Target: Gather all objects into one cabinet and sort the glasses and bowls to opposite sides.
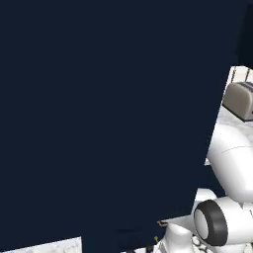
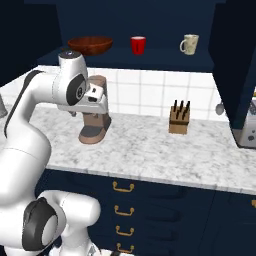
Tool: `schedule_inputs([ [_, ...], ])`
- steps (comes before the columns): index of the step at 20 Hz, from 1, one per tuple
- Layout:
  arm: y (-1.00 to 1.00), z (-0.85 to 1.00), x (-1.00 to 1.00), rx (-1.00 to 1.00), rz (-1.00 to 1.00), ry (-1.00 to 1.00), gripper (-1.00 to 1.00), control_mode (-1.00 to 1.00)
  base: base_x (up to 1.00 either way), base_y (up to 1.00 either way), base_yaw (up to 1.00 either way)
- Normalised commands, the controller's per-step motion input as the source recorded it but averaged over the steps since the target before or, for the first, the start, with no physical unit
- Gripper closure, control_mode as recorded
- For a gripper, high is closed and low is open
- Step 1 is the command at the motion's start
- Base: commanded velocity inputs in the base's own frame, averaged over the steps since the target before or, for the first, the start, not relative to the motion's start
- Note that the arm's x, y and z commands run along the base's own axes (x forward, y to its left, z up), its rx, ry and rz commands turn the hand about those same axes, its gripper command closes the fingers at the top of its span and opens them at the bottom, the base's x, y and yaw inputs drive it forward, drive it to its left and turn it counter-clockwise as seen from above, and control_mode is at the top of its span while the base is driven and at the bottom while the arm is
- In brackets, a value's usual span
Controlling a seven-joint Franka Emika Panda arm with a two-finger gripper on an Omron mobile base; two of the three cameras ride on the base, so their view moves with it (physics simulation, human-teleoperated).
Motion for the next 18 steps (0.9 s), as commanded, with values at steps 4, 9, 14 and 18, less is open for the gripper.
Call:
schedule_inputs([
  [4, 0.0, 0.0, 0.0, 0.0, 0.0, 0.0, -1.0, 1.0, -0.61, -0.22, -0.08],
  [9, 0.0, 0.0, 0.0, 0.0, 0.0, 0.0, -1.0, 1.0, -0.04, -0.03, -0.02],
  [14, 0.0, 0.0, 0.0, 0.0, 0.0, 0.0, -1.0, 1.0, 0.0, -0.18, 0.0],
  [18, 0.0, 0.0, 0.0, 0.0, 0.0, 0.0, -1.0, 1.0, 0.0, -0.41, 0.01],
])
